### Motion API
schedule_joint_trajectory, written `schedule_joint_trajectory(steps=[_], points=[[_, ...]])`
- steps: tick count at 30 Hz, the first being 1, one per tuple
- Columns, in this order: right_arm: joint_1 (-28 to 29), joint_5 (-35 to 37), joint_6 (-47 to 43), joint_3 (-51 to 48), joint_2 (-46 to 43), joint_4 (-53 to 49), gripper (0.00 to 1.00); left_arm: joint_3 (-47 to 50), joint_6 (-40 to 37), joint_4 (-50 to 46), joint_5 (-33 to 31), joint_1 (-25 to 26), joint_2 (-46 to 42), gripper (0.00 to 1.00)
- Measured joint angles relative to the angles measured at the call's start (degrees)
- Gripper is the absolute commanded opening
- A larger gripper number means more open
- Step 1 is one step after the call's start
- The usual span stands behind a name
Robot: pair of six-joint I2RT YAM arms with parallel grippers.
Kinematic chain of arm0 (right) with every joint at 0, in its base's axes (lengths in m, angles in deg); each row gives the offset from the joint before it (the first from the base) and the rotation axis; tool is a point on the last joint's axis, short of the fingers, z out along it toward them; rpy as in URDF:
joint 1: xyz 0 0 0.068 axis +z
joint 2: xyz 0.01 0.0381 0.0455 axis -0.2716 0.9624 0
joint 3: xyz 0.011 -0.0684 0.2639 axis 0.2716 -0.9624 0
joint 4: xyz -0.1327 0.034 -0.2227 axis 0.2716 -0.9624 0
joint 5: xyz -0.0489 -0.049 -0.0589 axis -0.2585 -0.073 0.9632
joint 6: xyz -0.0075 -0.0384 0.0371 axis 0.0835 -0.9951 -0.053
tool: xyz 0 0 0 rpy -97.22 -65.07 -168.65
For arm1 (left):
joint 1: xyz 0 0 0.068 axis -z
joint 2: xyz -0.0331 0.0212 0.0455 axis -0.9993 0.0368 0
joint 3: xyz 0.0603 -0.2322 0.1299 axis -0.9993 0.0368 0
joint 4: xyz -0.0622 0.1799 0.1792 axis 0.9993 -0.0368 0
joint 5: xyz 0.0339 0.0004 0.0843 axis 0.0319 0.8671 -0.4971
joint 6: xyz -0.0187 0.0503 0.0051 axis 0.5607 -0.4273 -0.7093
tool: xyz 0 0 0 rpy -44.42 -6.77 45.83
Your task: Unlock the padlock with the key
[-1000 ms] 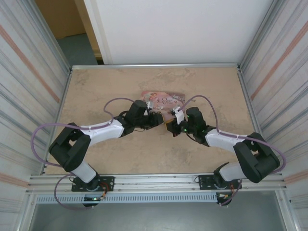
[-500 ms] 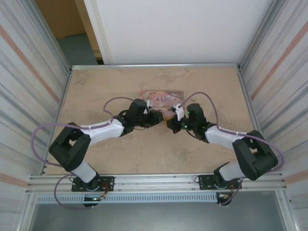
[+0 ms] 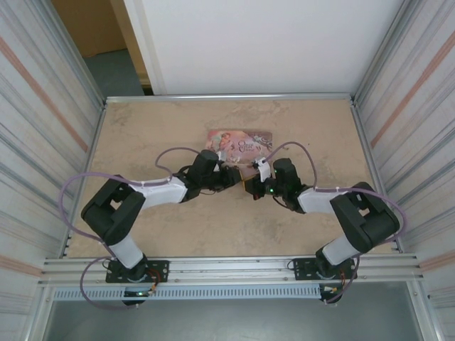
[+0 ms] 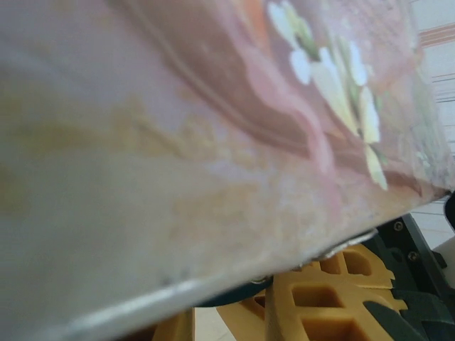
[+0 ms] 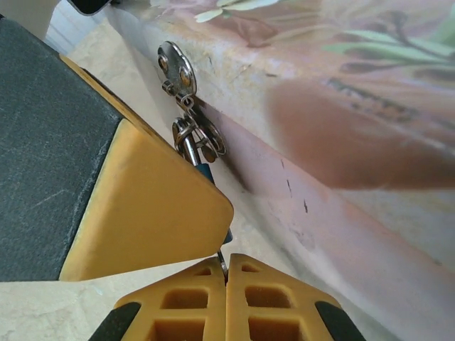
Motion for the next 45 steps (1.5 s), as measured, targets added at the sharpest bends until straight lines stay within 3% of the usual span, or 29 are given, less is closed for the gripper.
schedule_joint_trajectory(steps=[9,19,25,37,45], points=[[0.70,0.33,1.29,-2.43,5.27,6.34,0.00,1.92,0.44,3.87,-0.39,0.52,3.39,0.12],[0.70,0.48,3.63,-3.93,7.39,10.54,0.00,3.56,-0.24,5.53,0.17,0.68,2.82,0.44],[0.70,0.81,4.81,-3.93,8.46,11.96,0.00,6.12,-0.09,3.96,2.56,0.92,-2.54,0.55],[0.68,-2.01,12.55,-2.40,8.41,11.28,0.00,16.87,-1.77,1.38,-0.96,-3.06,-22.60,0.62],[0.68,-3.50,18.91,-0.57,6.21,5.66,0.00,25.57,2.36,5.99,-3.63,-4.13,-28.85,0.62]])
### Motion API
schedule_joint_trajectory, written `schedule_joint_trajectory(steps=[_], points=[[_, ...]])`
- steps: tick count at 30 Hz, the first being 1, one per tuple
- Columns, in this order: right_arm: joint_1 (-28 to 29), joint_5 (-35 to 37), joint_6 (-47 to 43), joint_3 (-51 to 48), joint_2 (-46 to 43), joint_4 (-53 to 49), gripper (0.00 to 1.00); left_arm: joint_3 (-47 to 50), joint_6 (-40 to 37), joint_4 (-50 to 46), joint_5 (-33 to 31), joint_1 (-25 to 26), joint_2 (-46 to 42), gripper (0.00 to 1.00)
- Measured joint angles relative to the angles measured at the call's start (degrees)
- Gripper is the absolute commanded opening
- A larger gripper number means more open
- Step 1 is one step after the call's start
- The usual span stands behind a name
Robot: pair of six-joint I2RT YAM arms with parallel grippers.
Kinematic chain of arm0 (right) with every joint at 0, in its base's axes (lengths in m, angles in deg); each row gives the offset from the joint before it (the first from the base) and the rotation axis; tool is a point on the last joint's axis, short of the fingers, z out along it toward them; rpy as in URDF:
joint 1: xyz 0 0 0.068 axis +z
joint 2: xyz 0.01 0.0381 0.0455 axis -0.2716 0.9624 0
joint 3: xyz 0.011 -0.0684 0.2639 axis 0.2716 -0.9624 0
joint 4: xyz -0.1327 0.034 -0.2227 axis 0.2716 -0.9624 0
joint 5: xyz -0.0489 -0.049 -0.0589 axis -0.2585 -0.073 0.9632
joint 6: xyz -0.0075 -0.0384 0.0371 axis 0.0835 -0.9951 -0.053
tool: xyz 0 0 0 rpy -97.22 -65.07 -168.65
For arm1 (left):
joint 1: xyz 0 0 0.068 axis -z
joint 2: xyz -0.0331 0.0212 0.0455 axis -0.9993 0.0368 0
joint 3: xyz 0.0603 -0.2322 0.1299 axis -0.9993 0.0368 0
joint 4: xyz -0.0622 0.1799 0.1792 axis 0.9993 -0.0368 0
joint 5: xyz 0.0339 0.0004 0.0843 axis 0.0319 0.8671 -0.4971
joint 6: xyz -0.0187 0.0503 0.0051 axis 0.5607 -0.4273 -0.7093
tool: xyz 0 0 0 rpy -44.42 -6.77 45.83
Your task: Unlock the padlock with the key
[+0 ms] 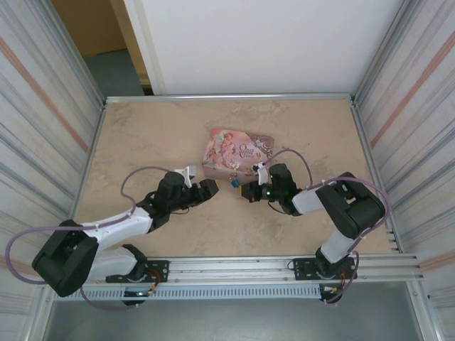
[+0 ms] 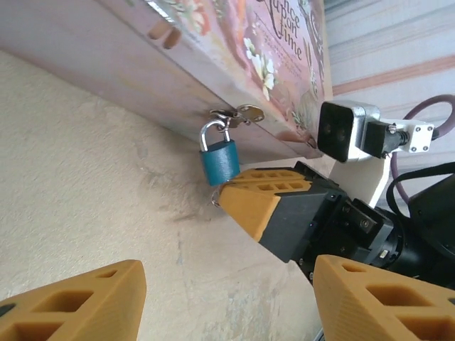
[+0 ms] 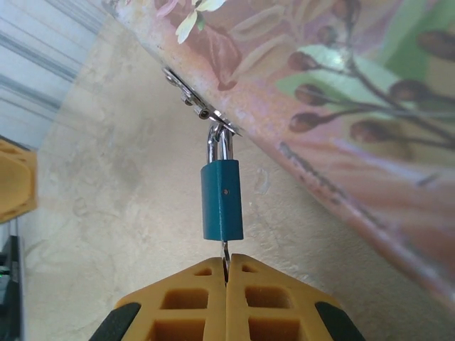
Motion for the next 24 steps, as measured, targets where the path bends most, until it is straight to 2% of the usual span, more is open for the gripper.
schedule_joint_trajectory(steps=[8,18,24], points=[[0.04,-1.64,5.66,2.78,-1.99,-7.74,0.00,8.66,8.46,11.98,-1.73,0.00,0.07,0.62],[0.94,-2.34,14.78,3.43,-3.52,-9.40,0.00,8.98,15.39,18.53,-2.34,0.00,0.42,0.61],[1.73,-2.34,18.40,3.61,-3.58,-8.76,0.00,9.38,19.10,21.77,-2.49,0.00,3.76,0.58]])
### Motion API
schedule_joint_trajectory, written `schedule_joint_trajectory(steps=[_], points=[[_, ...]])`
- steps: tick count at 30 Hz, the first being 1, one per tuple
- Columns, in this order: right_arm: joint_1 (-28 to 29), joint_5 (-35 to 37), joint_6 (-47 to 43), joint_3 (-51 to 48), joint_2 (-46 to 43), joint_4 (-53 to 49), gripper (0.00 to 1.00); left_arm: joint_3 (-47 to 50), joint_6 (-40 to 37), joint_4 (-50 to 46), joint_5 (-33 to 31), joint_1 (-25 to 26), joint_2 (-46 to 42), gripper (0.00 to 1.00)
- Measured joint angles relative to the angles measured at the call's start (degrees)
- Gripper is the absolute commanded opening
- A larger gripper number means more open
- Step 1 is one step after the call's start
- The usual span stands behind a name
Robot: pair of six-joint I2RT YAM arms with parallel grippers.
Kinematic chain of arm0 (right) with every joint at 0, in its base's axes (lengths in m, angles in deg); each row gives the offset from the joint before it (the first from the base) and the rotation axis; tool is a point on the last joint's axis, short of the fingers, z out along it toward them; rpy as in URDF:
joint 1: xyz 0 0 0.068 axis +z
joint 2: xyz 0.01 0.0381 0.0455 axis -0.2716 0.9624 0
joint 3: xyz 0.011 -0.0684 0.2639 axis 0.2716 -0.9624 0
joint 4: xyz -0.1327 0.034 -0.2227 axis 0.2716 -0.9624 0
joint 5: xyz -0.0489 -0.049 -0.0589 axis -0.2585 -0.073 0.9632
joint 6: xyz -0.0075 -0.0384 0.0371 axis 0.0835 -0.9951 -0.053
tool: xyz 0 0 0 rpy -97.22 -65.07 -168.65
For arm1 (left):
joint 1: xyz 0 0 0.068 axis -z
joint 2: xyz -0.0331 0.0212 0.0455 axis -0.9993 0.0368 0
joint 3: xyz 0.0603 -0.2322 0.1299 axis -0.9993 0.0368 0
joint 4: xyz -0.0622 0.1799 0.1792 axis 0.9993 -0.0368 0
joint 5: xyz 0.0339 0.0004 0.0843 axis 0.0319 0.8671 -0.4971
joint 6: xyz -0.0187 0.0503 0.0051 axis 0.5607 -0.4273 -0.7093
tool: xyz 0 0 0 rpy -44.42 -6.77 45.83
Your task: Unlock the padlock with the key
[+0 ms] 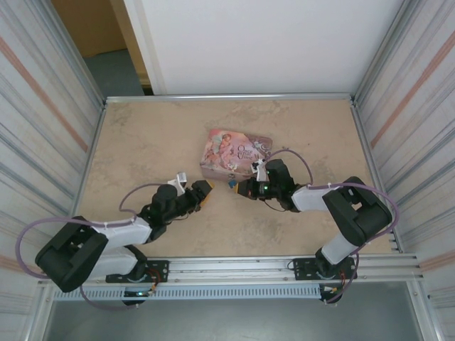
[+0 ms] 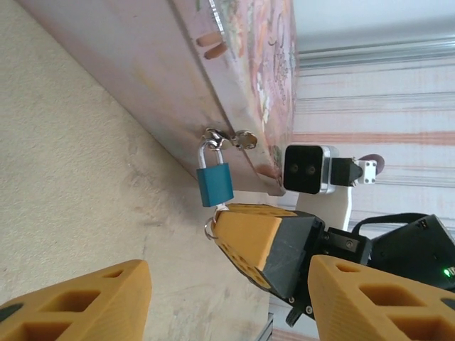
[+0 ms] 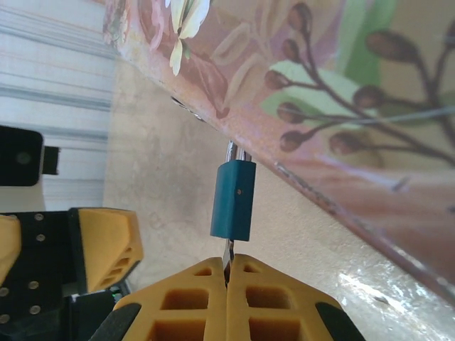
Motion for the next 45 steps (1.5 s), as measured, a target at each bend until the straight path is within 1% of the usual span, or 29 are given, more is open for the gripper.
schedule_joint_trajectory(steps=[9,13,16,20,30,38,45], points=[[0.70,0.35,2.21,0.74,0.02,-0.55,0.00,0.04,3.67,9.31,0.63,0.00,10.54,0.56],[0.96,0.68,2.64,0.85,0.02,-0.66,0.00,-0.72,5.46,16.24,1.57,0.00,18.18,0.53],[1.07,0.87,2.71,0.85,0.02,-0.66,0.00,-2.10,7.13,22.40,2.21,0.00,25.03,0.49],[1.07,0.90,2.73,0.85,0.02,-0.66,0.00,-4.35,8.79,28.28,3.26,0.07,32.09,0.49],[1.07,0.90,2.75,0.96,0.02,-0.83,0.00,-7.74,9.97,33.55,4.07,0.28,34.60,0.47],[1.38,0.92,3.06,1.49,0.13,-1.51,0.00,-10.69,11.02,33.66,4.57,0.94,37.11,0.39],[1.55,0.87,4.24,1.62,0.13,-1.44,0.00,-11.43,11.78,33.35,4.55,0.94,37.48,0.27]])
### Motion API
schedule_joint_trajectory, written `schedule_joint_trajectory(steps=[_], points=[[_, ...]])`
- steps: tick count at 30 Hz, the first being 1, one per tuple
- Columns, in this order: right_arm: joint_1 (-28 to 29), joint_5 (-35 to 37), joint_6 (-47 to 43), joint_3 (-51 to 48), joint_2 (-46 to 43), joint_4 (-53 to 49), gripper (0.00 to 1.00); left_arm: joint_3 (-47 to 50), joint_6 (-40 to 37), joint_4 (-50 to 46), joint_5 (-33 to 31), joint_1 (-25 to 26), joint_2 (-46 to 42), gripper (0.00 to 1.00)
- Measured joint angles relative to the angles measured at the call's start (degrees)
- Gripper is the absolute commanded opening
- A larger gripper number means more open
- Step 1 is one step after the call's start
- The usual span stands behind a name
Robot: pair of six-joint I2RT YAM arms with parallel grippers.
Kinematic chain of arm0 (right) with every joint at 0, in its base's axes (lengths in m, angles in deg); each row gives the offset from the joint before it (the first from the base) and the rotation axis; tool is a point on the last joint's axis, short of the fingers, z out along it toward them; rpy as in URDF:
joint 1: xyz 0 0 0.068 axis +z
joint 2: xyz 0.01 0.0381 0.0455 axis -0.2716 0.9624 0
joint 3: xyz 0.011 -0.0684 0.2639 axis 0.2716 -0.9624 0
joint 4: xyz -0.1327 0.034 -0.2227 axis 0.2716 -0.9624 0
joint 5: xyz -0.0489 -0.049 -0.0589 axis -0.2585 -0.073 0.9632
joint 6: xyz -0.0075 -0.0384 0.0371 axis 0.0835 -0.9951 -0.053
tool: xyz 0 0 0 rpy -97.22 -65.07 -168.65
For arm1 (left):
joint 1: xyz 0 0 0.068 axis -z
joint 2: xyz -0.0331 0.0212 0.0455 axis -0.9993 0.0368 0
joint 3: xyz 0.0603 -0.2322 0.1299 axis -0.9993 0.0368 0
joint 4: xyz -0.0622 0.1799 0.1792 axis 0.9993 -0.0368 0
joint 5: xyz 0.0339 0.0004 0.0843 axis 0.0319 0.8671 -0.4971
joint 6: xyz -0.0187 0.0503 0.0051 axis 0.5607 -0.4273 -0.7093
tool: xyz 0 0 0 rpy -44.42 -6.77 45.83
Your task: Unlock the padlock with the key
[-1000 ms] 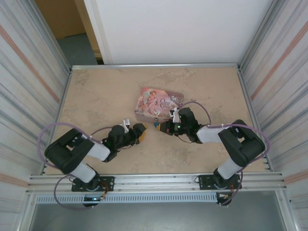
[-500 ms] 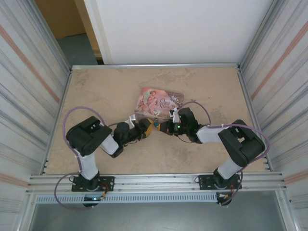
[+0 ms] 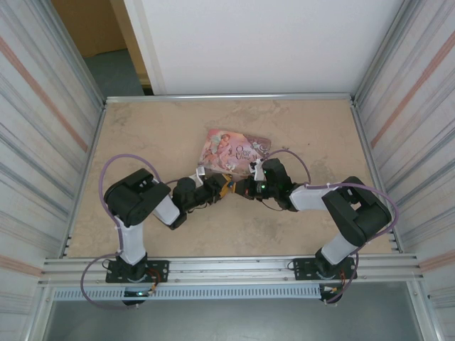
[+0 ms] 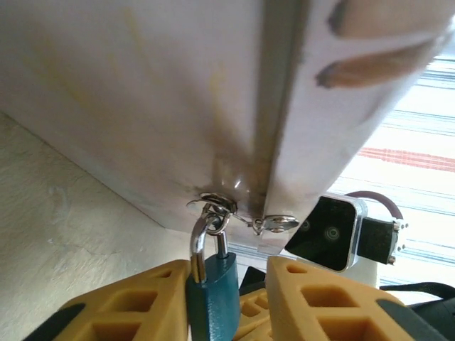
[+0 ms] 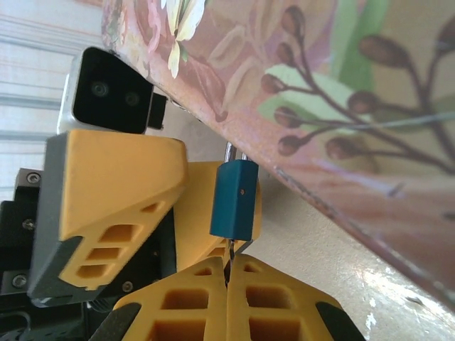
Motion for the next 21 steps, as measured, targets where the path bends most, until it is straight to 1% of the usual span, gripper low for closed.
schedule_joint_trajectory(steps=[4,6,9,16,21], points=[[0.00,-0.02,0.24,0.04,0.00,0.07,0.00,0.00,0.39,-0.20,0.00,0.00,0.37,0.19],[0.00,-0.02,0.44,0.07,0.00,0.07,0.00,0.00,0.70,-0.04,-0.02,0.00,0.55,0.14],[-0.07,0.00,0.79,0.09,0.00,0.15,0.03,0.00,0.87,0.04,-0.22,-0.02,0.55,0.08],[-0.28,-0.07,1.05,0.09,-0.66,-0.83,0.14,0.02,0.87,0.04,-0.37,0.02,0.37,0.00],[-1.36,-0.50,-0.68,0.02,-4.33,-6.84,0.27,0.07,0.66,-0.48,-0.48,0.37,-0.22,0.00]])
